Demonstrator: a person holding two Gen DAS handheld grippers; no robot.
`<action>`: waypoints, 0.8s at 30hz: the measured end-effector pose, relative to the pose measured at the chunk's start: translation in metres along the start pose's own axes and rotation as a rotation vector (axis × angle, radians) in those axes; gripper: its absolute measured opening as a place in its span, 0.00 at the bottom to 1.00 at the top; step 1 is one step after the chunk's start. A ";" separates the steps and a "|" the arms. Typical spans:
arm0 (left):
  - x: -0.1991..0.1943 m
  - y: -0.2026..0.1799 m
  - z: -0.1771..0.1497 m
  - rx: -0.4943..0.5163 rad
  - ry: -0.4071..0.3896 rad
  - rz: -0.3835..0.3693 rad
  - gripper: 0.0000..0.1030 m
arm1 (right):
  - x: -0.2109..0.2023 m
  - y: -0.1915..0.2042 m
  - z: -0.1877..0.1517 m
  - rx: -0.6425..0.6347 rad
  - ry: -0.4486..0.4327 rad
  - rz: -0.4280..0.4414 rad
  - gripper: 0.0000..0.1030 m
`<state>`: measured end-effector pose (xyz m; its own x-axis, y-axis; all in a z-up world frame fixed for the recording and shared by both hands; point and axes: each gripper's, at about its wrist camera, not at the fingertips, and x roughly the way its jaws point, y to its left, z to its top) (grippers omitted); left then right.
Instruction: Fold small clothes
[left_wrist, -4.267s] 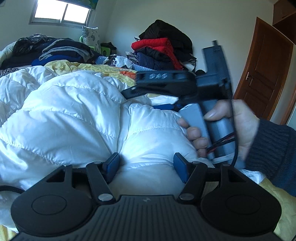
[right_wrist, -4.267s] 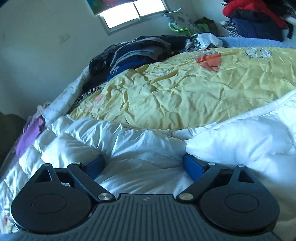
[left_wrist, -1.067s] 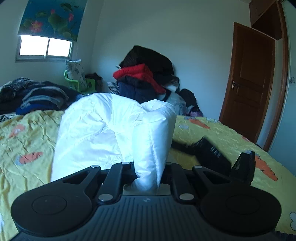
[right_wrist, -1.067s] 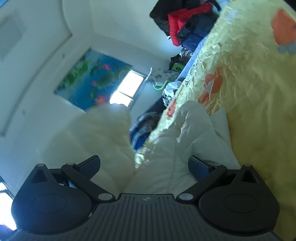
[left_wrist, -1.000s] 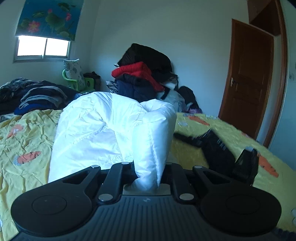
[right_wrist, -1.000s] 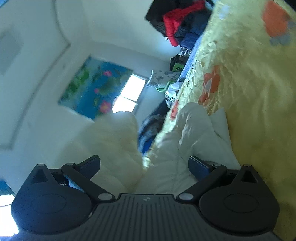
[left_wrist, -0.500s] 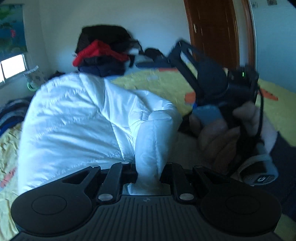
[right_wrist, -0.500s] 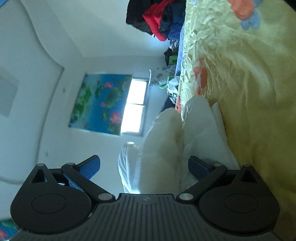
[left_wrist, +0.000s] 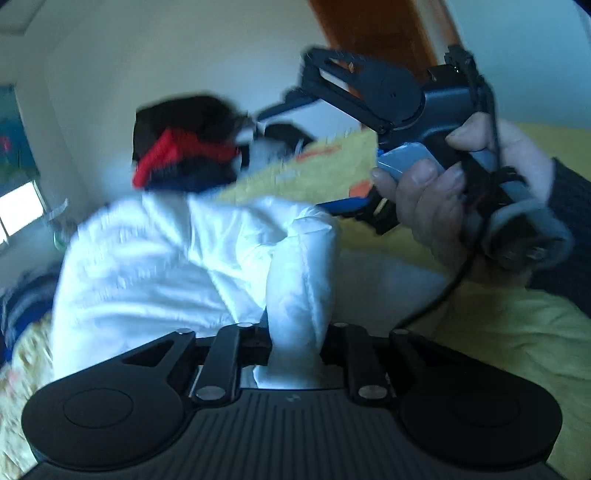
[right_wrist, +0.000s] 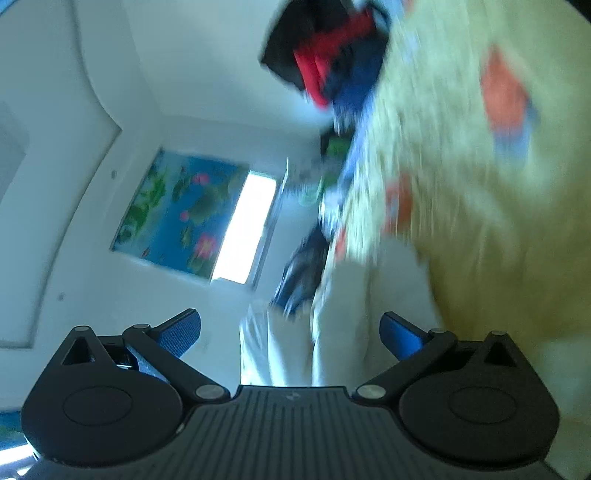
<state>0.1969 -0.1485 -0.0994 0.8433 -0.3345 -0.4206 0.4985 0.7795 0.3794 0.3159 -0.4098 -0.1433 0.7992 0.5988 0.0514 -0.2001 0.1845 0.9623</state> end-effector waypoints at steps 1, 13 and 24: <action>-0.012 0.005 0.001 -0.009 -0.029 -0.004 0.21 | -0.011 0.011 0.004 -0.053 -0.044 -0.015 0.99; -0.068 0.054 0.002 -0.104 -0.150 0.012 0.56 | 0.044 0.193 -0.009 -0.516 0.225 0.158 0.99; -0.018 0.137 -0.014 -0.519 0.001 0.192 0.68 | 0.195 0.241 -0.074 -0.401 0.659 0.158 0.99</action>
<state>0.2469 -0.0279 -0.0513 0.9090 -0.1606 -0.3846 0.1713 0.9852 -0.0066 0.3818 -0.1904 0.0793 0.2687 0.9570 -0.1096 -0.5728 0.2502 0.7806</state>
